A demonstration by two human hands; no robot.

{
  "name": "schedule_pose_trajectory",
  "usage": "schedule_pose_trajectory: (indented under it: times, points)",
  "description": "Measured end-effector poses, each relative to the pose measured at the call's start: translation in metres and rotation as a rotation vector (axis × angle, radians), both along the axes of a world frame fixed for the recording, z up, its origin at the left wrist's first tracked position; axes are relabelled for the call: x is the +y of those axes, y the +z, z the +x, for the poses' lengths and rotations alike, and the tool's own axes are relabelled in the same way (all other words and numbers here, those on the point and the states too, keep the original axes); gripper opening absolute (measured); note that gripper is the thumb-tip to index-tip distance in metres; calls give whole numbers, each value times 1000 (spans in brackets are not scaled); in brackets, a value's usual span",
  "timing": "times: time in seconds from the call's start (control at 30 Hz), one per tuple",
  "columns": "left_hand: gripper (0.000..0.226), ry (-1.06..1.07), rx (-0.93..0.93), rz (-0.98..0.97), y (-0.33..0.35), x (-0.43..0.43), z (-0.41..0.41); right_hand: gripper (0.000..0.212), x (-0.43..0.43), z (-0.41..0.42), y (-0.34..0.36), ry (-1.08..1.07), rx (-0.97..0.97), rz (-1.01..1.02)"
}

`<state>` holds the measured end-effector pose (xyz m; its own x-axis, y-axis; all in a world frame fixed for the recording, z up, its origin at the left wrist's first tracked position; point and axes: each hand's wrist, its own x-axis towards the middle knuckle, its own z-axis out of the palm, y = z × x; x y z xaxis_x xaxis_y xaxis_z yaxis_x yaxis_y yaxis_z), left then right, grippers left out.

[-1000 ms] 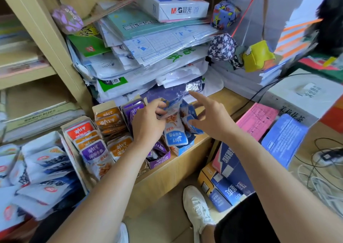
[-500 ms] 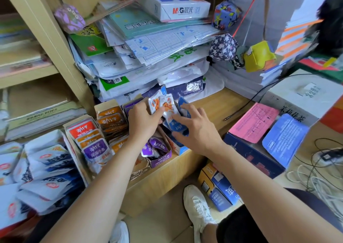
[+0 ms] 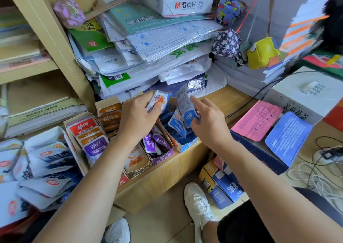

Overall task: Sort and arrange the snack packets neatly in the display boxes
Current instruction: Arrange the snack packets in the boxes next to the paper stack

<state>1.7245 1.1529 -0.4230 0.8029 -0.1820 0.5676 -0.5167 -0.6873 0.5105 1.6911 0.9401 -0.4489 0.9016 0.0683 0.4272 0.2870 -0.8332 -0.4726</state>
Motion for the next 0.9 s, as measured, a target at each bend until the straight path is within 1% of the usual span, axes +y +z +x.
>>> schedule_pose_trajectory:
  times: [0.1, 0.17, 0.3, 0.4, 0.43, 0.5, 0.6, 0.67, 0.73, 0.8, 0.83, 0.9]
  points:
    - [20, -39, 128, 39, -4, 5, 3, 59, -4, 1, 2, 36, 32, 5]
    - [17, -5, 183, 116, -8, 5, 5, 55, -7, 2, 2, 54, 29, -20]
    - [23, 205, 176, 303, -18, 0, 8, 43, -5, 5, -6, 77, 65, -134]
    - [27, 206, 215, 335, -20, -4, 7, 36, -4, 9, -11, 35, 96, -135]
    - [33, 180, 239, 348, -20, -4, 6, 38, -3, 10, -10, 23, 95, -125]
    - [47, 142, 308, 397, -17, -4, 4, 51, -1, 7, -8, 6, 77, -122]
    - [49, 65, 366, 539, -11, -4, 2, 70, -1, 2, -2, -28, 20, -103]
    - [60, 18, 385, 607, -8, -2, -2, 73, -1, 0, 3, 14, 3, -131]
    - [67, -13, 372, 578, -6, 3, -5, 71, 1, 0, 3, 119, 31, -216]
    - [71, -53, 342, 476, -3, 10, -12, 67, 5, 0, -1, 180, 99, -264]
    - [71, -69, 330, 420, -2, 14, -15, 64, 7, 1, -4, 176, 119, -275]
    - [61, -84, 295, 336, 3, 24, -23, 62, 10, 2, -5, 137, 144, -278]
